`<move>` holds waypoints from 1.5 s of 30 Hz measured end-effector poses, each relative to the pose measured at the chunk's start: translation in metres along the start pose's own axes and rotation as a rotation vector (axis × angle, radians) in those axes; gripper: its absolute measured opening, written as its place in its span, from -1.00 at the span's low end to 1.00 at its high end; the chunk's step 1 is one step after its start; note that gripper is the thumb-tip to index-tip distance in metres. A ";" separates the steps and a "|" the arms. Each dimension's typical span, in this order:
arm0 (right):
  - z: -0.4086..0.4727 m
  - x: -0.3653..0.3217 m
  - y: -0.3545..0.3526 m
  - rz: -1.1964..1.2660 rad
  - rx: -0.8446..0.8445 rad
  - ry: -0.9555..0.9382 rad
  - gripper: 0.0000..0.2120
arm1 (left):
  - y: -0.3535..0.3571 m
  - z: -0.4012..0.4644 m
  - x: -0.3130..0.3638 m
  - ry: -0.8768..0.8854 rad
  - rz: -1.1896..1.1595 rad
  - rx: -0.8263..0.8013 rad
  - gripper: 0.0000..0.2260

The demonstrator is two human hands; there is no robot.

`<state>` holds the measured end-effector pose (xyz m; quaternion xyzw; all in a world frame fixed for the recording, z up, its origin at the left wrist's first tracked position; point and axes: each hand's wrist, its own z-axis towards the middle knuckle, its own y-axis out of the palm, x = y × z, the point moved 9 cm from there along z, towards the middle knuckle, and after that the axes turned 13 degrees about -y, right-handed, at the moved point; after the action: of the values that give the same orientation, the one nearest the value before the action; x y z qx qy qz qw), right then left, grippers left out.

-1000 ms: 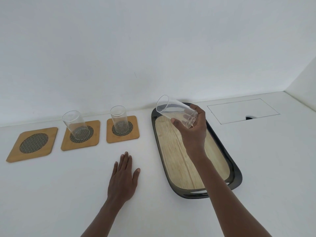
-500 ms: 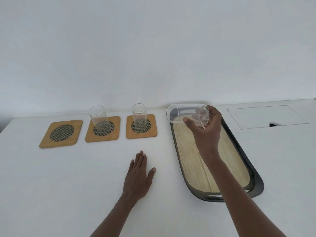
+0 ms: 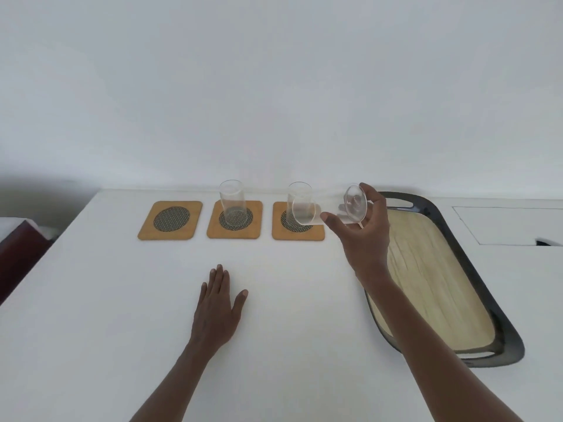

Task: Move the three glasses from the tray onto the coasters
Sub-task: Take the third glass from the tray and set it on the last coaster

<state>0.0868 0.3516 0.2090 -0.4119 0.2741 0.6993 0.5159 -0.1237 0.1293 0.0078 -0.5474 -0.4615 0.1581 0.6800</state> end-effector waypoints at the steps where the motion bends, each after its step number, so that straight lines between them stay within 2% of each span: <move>1: -0.003 -0.001 0.010 0.008 -0.019 0.004 -0.27 | -0.005 0.002 -0.011 -0.016 0.008 0.004 -0.22; 9: -0.024 -0.019 0.087 -0.001 -0.101 0.002 -0.25 | -0.044 0.014 -0.097 -0.118 0.043 0.024 -0.20; 19: -0.045 -0.029 0.187 -0.049 -0.231 -0.009 -0.24 | -0.086 0.044 -0.176 -0.200 0.050 0.049 -0.34; 22: -0.048 -0.029 0.216 -0.091 -0.255 -0.031 -0.25 | -0.094 0.054 -0.192 -0.219 0.052 0.056 -0.31; 26: -0.047 -0.026 0.255 -0.133 -0.282 -0.065 -0.23 | -0.094 0.056 -0.195 -0.203 0.077 0.089 -0.23; 36: -0.030 0.000 0.348 -0.199 -0.406 -0.134 -0.22 | -0.095 0.057 -0.194 -0.216 0.077 0.118 -0.28; 45: -0.020 0.042 0.401 -0.309 -0.559 -0.057 -0.25 | -0.095 0.057 -0.193 -0.222 0.090 0.127 -0.32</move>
<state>-0.2924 0.2285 0.1463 -0.5548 -0.0091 0.6722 0.4902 -0.2984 -0.0093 0.0035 -0.5026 -0.4978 0.2771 0.6502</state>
